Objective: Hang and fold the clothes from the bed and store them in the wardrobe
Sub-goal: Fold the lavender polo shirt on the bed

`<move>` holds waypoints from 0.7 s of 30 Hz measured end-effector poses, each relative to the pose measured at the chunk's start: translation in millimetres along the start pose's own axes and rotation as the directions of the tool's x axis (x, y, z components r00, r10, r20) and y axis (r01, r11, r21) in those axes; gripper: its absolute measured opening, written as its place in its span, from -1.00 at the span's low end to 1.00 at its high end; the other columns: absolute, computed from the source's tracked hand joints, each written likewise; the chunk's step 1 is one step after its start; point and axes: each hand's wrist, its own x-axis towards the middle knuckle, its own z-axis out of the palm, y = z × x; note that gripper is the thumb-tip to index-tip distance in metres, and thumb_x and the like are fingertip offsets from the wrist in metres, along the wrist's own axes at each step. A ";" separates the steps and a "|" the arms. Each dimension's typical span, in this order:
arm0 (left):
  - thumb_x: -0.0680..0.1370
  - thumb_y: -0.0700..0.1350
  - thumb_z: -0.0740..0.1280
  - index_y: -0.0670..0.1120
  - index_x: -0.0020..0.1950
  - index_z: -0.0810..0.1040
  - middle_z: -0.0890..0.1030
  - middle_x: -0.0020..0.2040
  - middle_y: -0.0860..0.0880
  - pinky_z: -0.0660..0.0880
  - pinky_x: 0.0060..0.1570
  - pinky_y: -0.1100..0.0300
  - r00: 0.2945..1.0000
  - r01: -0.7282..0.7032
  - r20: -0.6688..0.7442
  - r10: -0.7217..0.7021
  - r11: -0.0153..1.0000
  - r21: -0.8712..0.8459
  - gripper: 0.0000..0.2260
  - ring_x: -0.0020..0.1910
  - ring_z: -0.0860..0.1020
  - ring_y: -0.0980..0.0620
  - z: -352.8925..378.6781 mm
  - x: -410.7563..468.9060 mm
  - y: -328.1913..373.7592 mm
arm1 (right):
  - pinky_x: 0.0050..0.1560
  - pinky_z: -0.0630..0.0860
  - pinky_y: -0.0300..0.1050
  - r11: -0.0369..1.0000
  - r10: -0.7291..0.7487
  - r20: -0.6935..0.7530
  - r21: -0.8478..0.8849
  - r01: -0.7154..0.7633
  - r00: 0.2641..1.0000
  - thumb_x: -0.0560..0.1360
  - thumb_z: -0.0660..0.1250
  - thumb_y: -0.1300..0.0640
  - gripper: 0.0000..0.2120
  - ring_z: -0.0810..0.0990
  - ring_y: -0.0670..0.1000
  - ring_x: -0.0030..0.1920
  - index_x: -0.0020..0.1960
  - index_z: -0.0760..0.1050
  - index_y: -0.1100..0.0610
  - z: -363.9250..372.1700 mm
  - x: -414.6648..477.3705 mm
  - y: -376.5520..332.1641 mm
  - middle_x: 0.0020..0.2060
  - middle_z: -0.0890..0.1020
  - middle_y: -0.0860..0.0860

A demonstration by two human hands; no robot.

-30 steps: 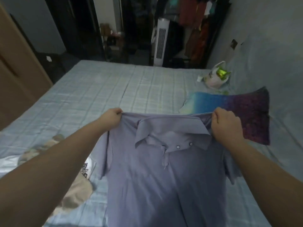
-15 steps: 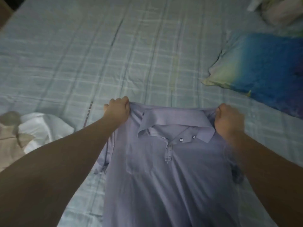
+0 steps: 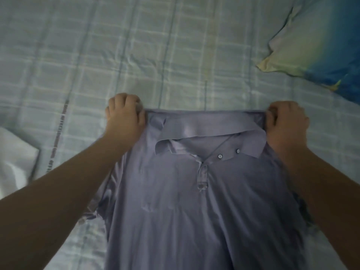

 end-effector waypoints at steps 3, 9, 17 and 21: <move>0.57 -0.06 0.24 -0.26 0.27 0.50 0.51 0.22 -0.28 0.29 0.32 -0.02 0.983 -0.181 -0.016 0.181 0.967 -0.181 -0.64 0.25 0.45 -0.29 -16.8 -13.8 11.9 | 0.20 0.38 0.07 0.951 0.015 -0.042 0.308 -0.001 0.999 0.57 0.16 0.17 -0.75 0.49 0.23 0.14 0.18 0.49 0.18 -20.4 -18.0 -14.5 0.13 0.55 0.19; 0.52 -0.14 0.40 -0.28 0.45 0.39 0.42 0.44 -0.26 0.26 0.46 -0.13 0.848 -0.352 0.262 0.461 0.859 -0.371 -0.47 0.46 0.35 -0.25 -12.6 -53.2 48.5 | 0.37 0.17 -0.42 0.921 -0.150 0.086 0.374 0.107 0.985 0.45 0.31 0.27 -0.55 0.48 0.03 0.26 0.34 0.46 0.16 -30.5 -59.6 -34.2 0.25 0.56 0.09; 0.44 -0.51 0.26 -0.24 0.49 0.33 0.31 0.51 -0.24 0.13 0.51 -0.09 0.843 -0.362 0.301 0.447 0.883 -0.298 -0.38 0.51 0.26 -0.26 2.3 -44.5 27.5 | 0.46 0.15 -0.31 0.912 -0.290 0.145 0.342 0.227 0.946 0.31 0.20 0.63 -0.30 0.44 0.10 0.39 0.39 0.47 0.24 -9.2 -59.1 -3.2 0.38 0.49 0.14; 0.49 -0.33 0.27 -0.19 0.52 0.31 0.31 0.52 -0.20 0.14 0.49 -0.20 0.801 -0.487 0.339 0.493 0.866 -0.108 -0.43 0.51 0.26 -0.29 4.1 -52.4 14.0 | 0.43 0.32 0.04 0.919 -0.349 0.206 0.266 0.291 0.914 0.27 0.23 0.61 -0.30 0.48 0.23 0.36 0.38 0.47 0.26 -4.0 -61.2 2.4 0.37 0.50 0.17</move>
